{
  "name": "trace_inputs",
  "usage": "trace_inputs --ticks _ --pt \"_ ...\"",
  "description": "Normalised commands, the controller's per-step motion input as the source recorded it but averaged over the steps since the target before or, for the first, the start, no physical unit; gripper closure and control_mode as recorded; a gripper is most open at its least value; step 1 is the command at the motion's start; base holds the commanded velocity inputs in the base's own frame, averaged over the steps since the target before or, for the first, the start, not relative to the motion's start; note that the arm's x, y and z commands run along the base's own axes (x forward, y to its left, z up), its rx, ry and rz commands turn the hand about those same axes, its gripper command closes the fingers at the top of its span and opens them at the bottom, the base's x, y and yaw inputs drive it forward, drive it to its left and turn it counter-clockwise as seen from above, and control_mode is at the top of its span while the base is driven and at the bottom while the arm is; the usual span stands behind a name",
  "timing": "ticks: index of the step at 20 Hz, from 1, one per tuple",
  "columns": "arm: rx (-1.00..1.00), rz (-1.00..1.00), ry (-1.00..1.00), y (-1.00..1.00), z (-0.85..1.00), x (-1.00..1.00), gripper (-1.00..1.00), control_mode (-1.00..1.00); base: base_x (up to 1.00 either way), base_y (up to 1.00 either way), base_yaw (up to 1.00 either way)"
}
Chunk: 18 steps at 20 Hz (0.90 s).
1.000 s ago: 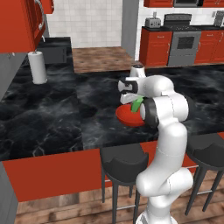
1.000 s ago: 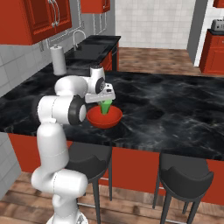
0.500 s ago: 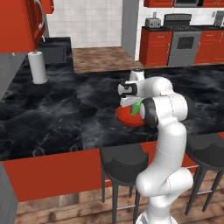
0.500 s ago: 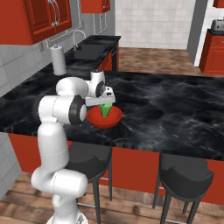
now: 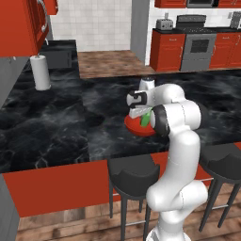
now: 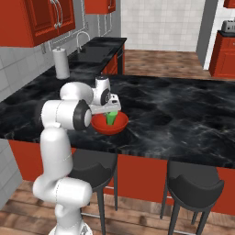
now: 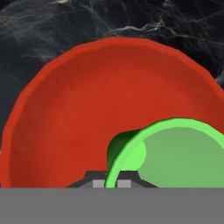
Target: Place the cup inside the bowl on the dining table and move the bowl to any counter.
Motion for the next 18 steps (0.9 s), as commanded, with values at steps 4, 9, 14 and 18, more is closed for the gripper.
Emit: trace_inputs --ticks 4,9,14,18 --pt "0.00 0.00 0.00 0.00 -0.16 0.00 1.00 -1.00 0.00 0.00 0.00" --pt "0.00 0.00 0.00 0.00 -0.16 0.00 1.00 -1.00 0.00 0.00 0.00" --pt "0.00 0.00 0.00 0.00 -0.19 0.00 1.00 -1.00 0.00 0.00 0.00" --pt "0.00 0.00 0.00 0.00 -0.06 -0.04 1.00 -1.00 0.00 0.00 0.00"
